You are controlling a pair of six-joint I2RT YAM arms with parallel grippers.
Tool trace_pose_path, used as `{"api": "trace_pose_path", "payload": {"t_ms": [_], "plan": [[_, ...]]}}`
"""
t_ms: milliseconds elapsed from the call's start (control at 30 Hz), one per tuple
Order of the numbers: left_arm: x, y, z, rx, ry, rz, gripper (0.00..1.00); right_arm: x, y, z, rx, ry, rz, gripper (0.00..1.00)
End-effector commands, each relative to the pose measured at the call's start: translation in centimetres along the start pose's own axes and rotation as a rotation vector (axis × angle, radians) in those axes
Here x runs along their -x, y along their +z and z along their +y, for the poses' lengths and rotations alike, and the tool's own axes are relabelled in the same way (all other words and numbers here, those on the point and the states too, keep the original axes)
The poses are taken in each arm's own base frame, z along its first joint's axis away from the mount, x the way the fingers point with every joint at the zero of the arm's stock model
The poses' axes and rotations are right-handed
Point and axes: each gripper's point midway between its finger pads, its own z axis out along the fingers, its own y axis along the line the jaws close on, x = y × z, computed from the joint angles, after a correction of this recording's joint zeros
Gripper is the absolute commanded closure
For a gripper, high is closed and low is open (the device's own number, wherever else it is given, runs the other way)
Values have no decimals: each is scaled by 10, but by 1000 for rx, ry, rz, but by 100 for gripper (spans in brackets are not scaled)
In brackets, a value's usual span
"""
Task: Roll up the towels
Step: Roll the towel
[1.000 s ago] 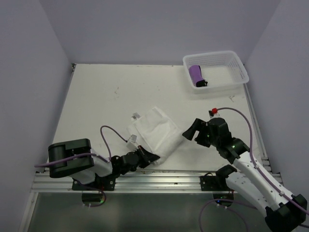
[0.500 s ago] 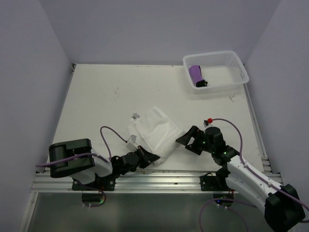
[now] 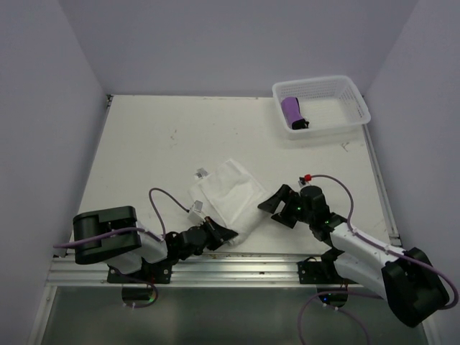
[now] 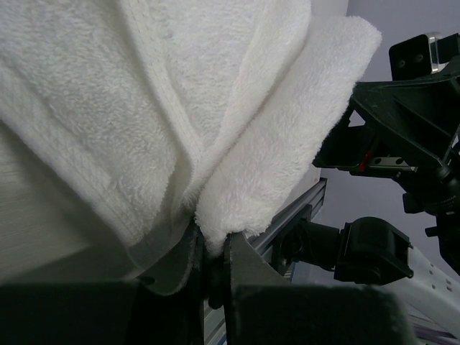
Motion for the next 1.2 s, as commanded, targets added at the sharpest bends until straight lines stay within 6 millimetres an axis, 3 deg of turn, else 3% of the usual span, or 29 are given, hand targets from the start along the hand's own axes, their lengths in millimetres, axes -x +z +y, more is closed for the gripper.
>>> {"api": "trace_pose_path", "payload": {"t_ms": [0, 500, 867, 1167], "plan": [[3, -30, 116, 374, 151, 36, 100, 8, 5, 12, 41, -13, -27, 13], [3, -30, 118, 373, 143, 39, 100, 20, 33, 2, -85, -11, -29, 16], [4, -31, 120, 375, 133, 41, 100, 31, 55, -9, -158, 12, -53, 40], [5, -31, 118, 368, 133, 39, 100, 50, 66, -4, -221, -23, -87, 51]]}}
